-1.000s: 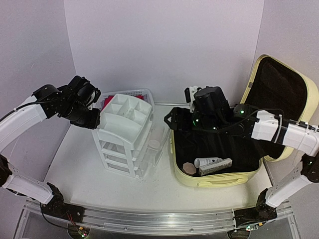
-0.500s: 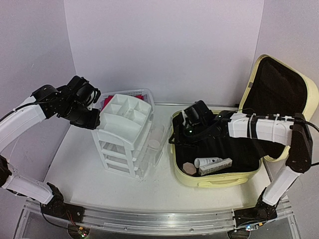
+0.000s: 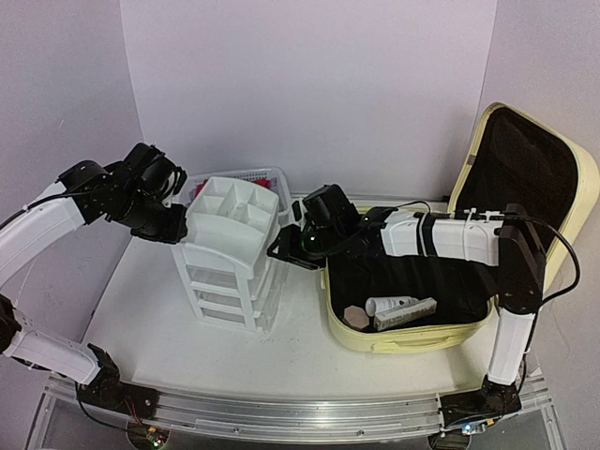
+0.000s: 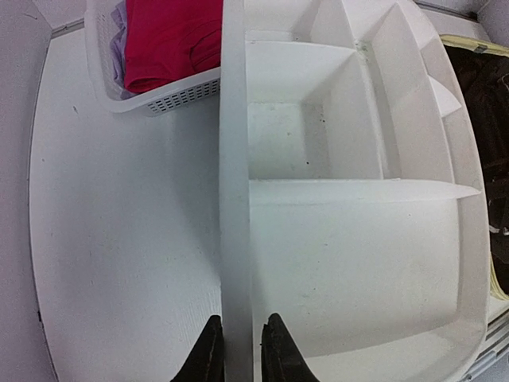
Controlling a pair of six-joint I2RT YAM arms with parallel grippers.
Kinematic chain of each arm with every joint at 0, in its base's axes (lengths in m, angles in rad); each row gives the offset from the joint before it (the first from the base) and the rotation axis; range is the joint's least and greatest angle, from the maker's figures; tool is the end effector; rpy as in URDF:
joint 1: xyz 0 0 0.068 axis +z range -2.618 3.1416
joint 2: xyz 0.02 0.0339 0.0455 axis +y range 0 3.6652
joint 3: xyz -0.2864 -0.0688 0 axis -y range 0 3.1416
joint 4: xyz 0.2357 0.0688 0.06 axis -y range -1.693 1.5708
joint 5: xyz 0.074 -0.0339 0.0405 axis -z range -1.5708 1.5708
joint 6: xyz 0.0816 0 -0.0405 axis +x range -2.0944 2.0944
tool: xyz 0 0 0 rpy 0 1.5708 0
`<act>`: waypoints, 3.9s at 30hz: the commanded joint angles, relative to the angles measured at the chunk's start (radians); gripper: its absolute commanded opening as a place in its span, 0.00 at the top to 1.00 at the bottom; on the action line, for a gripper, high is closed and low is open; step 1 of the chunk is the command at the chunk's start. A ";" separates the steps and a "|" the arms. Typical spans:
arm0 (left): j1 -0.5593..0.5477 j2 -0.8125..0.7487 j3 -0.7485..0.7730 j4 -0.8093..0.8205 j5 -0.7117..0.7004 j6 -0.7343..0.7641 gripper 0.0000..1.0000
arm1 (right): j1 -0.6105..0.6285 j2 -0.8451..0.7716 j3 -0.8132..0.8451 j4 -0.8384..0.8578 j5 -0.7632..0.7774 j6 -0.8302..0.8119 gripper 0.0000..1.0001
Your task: Open, take out, and arrange the luggage
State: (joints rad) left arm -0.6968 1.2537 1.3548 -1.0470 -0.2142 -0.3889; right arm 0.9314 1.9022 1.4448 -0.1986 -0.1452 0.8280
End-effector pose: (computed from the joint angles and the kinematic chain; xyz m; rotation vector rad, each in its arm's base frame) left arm 0.2021 -0.1465 0.3444 0.2968 2.4776 -0.1866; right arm 0.2732 0.3872 0.2397 -0.2152 2.4533 1.0475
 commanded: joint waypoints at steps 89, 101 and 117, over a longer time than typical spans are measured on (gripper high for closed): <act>-0.007 -0.064 -0.106 0.000 -0.116 -0.031 0.84 | -0.246 -0.095 -0.281 -0.631 0.314 0.907 0.27; -0.007 -0.082 -0.114 0.000 -0.125 -0.028 0.84 | -0.250 -0.164 -0.268 -0.628 0.344 0.782 0.55; -0.008 -0.059 -0.105 0.007 -0.108 -0.034 0.83 | -0.199 -0.303 -0.345 0.078 -0.087 0.261 0.72</act>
State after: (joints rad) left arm -0.7078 1.1866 1.2560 -0.9688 -0.3180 -0.4267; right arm 0.6842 1.5421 1.0615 -0.4877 0.0097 1.2243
